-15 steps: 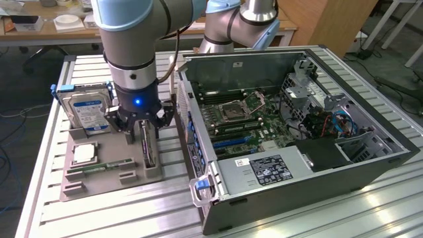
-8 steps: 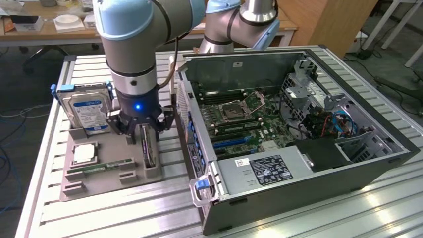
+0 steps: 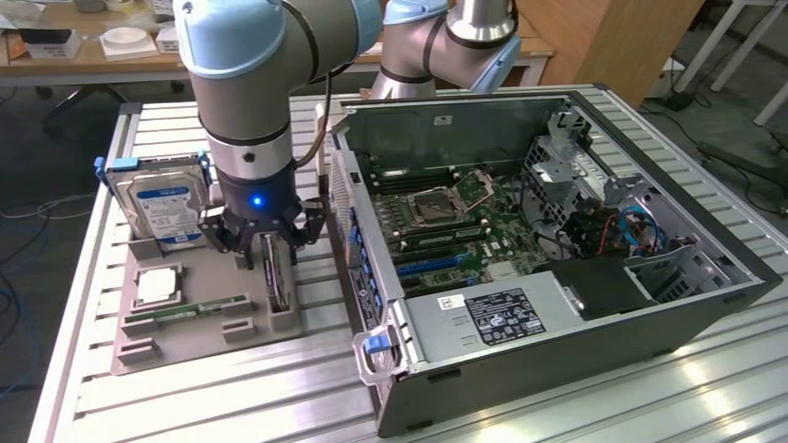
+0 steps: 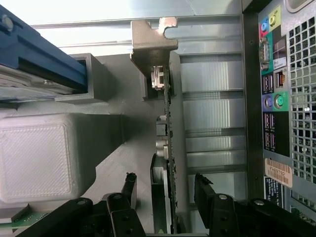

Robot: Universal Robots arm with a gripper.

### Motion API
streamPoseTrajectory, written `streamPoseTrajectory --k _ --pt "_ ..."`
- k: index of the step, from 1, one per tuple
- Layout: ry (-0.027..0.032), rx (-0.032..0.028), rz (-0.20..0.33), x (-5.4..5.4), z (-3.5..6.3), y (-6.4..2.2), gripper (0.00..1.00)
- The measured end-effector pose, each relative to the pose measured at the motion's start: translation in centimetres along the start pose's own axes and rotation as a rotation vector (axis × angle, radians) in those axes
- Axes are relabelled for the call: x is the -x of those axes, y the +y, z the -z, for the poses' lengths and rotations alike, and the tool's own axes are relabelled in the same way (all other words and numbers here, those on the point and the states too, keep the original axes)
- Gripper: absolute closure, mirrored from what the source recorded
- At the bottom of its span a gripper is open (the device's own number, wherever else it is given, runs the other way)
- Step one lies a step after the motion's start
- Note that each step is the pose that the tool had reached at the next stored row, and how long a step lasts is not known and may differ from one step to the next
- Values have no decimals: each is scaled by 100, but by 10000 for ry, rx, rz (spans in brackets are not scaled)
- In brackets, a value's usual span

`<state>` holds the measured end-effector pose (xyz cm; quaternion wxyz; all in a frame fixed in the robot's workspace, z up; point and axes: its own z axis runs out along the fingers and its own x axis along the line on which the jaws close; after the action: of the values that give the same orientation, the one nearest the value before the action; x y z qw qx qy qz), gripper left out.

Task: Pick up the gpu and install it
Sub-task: 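Pick up the gpu and move the gpu toward the slot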

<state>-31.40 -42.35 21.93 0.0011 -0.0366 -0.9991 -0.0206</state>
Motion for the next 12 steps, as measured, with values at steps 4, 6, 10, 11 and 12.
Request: streamPoseTrajectory --k 4,6,10,11,12 --pt "0 0 0 0 0 0 42" --pt "-1 1 -1 0 -1 0 49" --pt "-1 0 0 1 0 0 58" --pt "0 0 0 2 0 0 64" --pt "0 0 0 2 0 0 64"
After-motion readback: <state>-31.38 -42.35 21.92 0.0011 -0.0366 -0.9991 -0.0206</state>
